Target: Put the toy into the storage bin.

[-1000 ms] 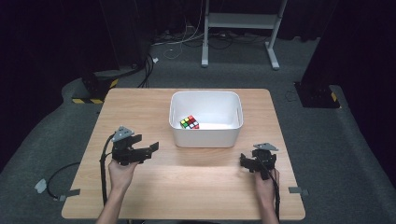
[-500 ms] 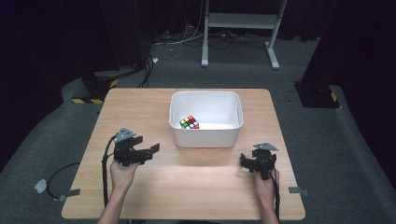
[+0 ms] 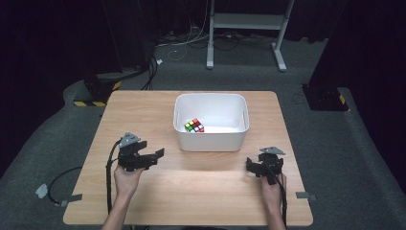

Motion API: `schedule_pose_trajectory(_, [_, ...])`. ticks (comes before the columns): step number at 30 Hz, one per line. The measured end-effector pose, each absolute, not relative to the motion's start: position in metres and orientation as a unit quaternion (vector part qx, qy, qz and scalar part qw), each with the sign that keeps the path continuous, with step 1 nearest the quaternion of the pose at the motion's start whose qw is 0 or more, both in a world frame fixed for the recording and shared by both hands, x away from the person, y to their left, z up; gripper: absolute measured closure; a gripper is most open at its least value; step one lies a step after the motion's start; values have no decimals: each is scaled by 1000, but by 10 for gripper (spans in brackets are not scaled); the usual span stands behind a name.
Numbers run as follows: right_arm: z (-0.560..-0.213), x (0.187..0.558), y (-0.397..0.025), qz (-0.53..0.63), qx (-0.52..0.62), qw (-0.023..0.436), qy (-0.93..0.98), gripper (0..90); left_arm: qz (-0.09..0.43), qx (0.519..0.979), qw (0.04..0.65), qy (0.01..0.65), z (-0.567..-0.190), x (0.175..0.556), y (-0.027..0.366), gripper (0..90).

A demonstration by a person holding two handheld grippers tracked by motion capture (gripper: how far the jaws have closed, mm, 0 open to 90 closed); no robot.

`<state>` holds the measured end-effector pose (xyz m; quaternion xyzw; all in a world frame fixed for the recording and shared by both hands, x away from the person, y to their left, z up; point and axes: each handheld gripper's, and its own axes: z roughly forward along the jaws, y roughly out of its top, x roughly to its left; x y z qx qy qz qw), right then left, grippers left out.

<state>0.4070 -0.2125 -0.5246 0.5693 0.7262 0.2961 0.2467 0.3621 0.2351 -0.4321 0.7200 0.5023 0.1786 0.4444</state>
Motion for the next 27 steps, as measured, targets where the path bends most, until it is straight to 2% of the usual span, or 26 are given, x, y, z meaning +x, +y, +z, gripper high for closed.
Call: schedule_pose_trajectory(27, [-525,407,-212,296,569,247,726,139,181,720,436,509,-443,364,233,185])
